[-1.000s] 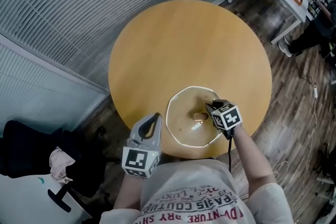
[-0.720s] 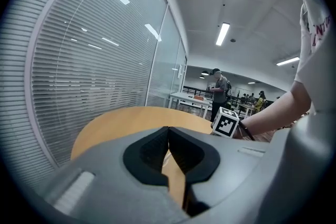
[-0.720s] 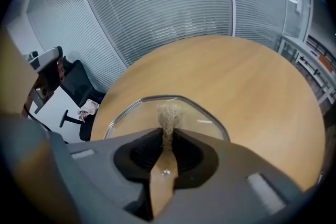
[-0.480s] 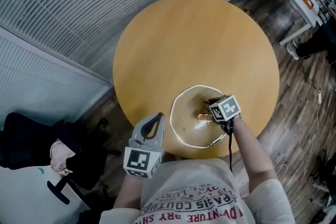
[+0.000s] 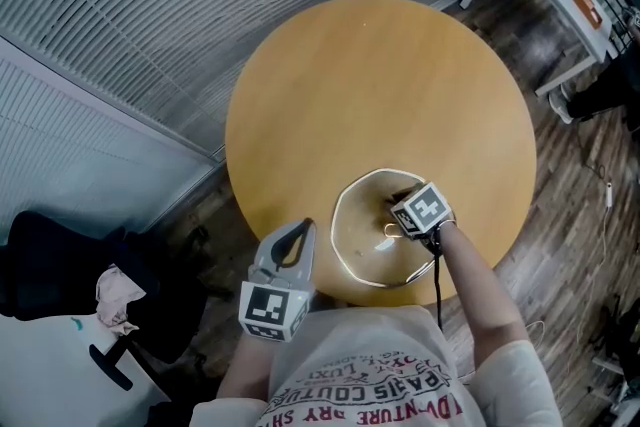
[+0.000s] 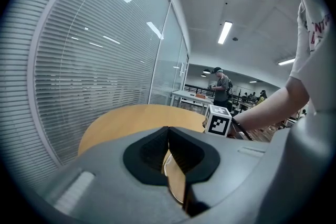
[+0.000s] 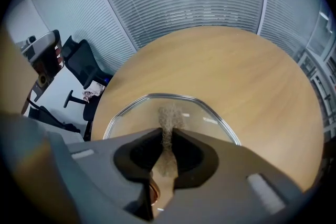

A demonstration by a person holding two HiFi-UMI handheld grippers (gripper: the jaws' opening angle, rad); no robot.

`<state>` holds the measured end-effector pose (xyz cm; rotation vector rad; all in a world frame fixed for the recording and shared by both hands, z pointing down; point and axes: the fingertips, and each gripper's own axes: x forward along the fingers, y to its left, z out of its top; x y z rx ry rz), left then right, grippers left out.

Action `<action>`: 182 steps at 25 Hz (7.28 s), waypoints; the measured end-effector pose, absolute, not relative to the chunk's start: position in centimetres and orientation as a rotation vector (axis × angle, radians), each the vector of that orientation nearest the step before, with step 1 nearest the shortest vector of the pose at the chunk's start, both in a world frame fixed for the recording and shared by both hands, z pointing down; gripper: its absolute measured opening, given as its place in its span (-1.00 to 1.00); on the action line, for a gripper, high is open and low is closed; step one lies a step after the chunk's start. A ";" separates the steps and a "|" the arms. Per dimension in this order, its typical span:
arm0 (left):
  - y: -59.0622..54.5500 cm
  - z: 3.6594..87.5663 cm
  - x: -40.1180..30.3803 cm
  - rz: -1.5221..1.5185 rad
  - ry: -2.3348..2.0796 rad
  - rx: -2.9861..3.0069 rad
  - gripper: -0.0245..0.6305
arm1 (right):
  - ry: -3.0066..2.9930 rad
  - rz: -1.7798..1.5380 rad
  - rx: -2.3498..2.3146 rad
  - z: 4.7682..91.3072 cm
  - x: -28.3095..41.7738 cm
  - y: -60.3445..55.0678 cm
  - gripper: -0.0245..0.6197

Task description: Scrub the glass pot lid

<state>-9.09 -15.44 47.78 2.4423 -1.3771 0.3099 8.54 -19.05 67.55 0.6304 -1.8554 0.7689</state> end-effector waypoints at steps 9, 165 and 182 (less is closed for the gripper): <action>-15.4 47.9 -10.5 0.339 -1.397 2.448 -0.90 | -1.839 0.703 0.501 67.5 5.3 -18.1 -0.74; -3.5 50.5 -23.3 0.403 -1.493 2.302 -0.90 | -1.775 0.022 0.098 69.2 -5.7 -6.0 -0.74; 0.5 50.0 -14.8 0.356 -1.646 2.166 -0.90 | -1.894 -0.116 -0.158 68.1 0.8 -0.8 -0.74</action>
